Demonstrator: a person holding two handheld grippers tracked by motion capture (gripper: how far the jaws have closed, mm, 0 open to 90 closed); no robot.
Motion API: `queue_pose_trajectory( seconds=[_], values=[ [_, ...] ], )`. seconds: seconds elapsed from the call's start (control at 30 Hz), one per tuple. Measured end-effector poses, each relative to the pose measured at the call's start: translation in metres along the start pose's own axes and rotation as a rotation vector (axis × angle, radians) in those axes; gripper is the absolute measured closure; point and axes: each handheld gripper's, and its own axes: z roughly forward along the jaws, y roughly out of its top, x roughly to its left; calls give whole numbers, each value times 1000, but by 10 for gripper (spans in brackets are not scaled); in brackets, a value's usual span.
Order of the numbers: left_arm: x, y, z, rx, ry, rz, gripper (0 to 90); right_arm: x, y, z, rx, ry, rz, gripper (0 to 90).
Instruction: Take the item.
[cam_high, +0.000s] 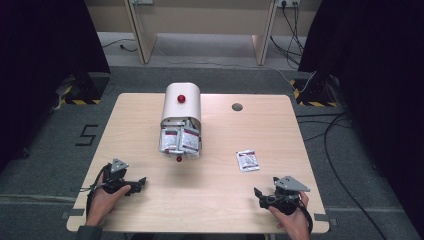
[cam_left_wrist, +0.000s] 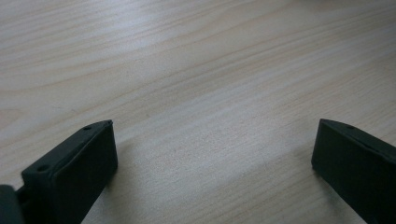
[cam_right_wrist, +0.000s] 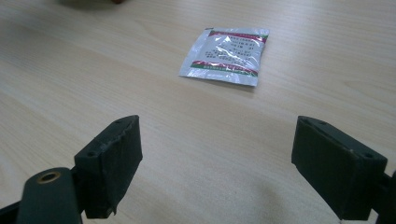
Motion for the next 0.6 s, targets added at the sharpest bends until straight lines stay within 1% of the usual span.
queue_pose_trajectory(
  seconds=[0.37, 0.6],
  values=[
    [0, 0, 0, -1, 0, 0, 0, 6, -10, -6, 2, -6, -6, 175],
    [0, 0, 0, 0, 0, 0, 0, 10, -16, -10, 5, -8, 6, 177]
  ],
)
